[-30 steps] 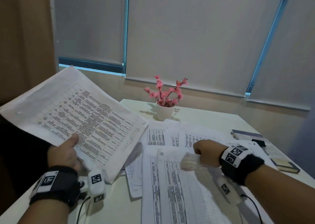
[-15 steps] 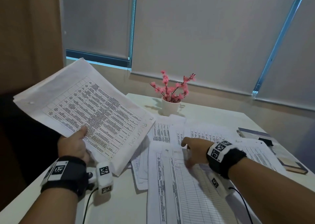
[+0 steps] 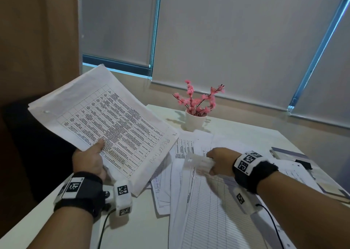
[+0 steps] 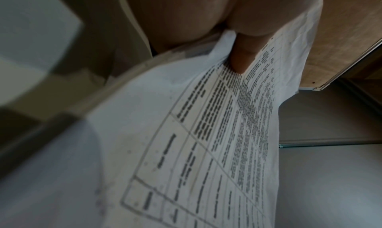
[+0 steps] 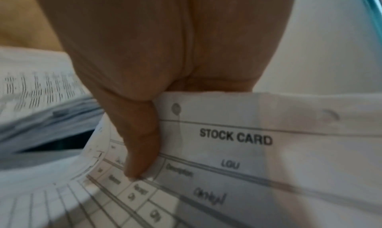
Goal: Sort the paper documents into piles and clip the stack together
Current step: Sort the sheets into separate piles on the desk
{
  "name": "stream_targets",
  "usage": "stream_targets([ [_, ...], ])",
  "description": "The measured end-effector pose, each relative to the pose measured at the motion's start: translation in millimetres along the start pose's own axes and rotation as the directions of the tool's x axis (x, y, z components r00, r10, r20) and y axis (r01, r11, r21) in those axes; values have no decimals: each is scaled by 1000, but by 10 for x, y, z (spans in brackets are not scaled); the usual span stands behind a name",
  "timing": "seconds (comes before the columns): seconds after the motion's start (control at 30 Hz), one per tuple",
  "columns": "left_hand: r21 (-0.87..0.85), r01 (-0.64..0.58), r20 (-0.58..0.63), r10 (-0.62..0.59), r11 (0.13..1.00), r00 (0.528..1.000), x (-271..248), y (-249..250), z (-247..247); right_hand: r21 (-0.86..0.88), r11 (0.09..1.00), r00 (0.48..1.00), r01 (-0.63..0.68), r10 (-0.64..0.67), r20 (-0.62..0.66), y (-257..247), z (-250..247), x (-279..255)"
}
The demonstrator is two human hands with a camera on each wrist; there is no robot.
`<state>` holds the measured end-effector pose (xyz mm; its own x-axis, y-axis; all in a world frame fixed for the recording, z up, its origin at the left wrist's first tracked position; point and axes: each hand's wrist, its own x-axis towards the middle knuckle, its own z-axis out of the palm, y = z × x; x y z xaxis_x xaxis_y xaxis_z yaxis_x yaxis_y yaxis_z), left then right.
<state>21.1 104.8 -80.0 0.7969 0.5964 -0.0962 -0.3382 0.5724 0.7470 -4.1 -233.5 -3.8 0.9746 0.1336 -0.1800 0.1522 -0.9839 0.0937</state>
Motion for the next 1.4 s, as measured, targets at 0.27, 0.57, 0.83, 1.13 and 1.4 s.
stream_targets([
  [0.27,17,40,23,-41,999,999,17,-43,-16,-57,998,999,-28,29,20,-67,170,89],
  [0.57,81,-39,73,33,996,997,-261,135,105,64,997,996,33,-27,-84,35,-32,-367],
  [0.83,288,-136,281,52,948,958,-922,407,462,-40,968,873,249,-242,-423,81,-801,-961],
  [1.13,459,-470,712,3,754,702,-1491,603,888,-271,919,499,286,-384,-777,-16,-1530,-1221],
  [1.4,395,-412,781,-64,821,621,-1723,660,943,-249,917,531,311,-385,-755,33,-1760,-1405],
])
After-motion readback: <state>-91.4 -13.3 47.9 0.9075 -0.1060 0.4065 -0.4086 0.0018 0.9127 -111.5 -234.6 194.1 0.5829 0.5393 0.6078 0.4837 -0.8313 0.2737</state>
